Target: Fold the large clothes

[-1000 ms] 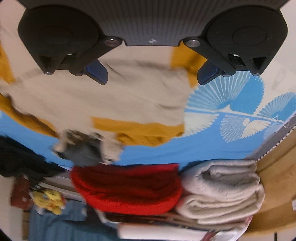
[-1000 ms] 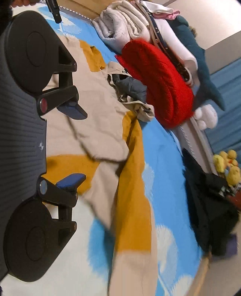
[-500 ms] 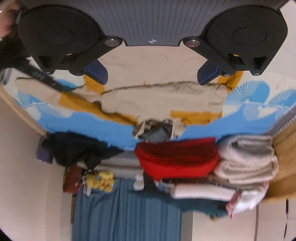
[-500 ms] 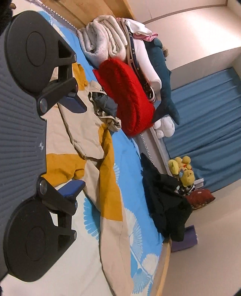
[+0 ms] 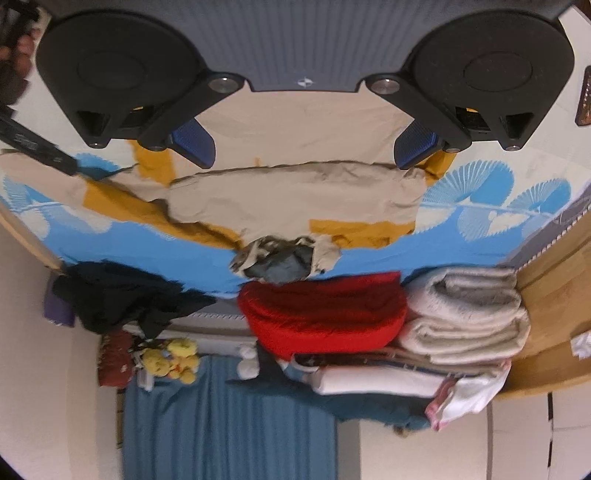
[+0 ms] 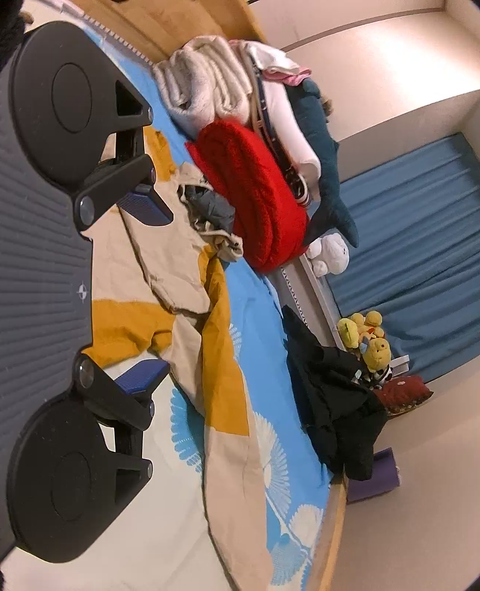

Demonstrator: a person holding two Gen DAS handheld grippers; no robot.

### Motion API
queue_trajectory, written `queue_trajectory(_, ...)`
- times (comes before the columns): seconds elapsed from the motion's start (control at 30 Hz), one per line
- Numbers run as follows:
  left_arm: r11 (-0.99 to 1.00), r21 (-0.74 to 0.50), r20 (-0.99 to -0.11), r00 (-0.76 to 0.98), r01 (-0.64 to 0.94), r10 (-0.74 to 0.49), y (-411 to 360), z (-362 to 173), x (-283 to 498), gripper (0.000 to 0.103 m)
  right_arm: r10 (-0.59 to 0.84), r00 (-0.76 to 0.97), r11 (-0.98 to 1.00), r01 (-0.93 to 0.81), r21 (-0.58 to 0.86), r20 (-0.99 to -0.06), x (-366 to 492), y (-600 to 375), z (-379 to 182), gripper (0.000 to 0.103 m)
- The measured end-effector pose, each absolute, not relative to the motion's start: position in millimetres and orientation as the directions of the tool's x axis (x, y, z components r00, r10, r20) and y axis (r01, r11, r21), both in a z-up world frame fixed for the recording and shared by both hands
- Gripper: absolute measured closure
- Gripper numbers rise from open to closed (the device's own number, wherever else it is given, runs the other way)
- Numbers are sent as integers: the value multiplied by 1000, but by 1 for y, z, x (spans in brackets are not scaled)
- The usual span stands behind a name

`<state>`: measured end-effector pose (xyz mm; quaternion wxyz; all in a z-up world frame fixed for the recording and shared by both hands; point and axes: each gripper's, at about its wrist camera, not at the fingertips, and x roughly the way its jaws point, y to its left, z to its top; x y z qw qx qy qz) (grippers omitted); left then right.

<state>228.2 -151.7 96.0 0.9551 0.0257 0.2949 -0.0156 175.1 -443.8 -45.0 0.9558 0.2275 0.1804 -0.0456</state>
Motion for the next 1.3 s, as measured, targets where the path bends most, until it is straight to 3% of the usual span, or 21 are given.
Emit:
queue_trajectory(0.3, 999, 44, -663, 748, 4, 26, -125, 28, 319, 0, -62, 886, 906, 243, 346, -459, 210, -455, -64, 23)
queue_trajectory(0.57, 994, 108, -726, 680, -31, 100, -92, -34, 375, 0, -322, 745, 885, 456, 93, -585, 274, -526, -112, 23)
queue_trajectory(0.7, 989, 145, -742, 657, -37, 134, -75, -55, 387, 0, -455, 660, 843, 535, -53, -598, 290, -556, -145, 22)
queue_trajectory(0.83, 986, 159, -748, 647, -45, 150, -63, -67, 393, 0, -554, 558, 786, 596, -167, -618, 300, -579, -172, 15)
queue_trajectory(1.3, 981, 194, -757, 632, -23, 164, -53, -84, 406, 0, -584, 561, 784, 576, -230, -586, 314, -586, -174, 5)
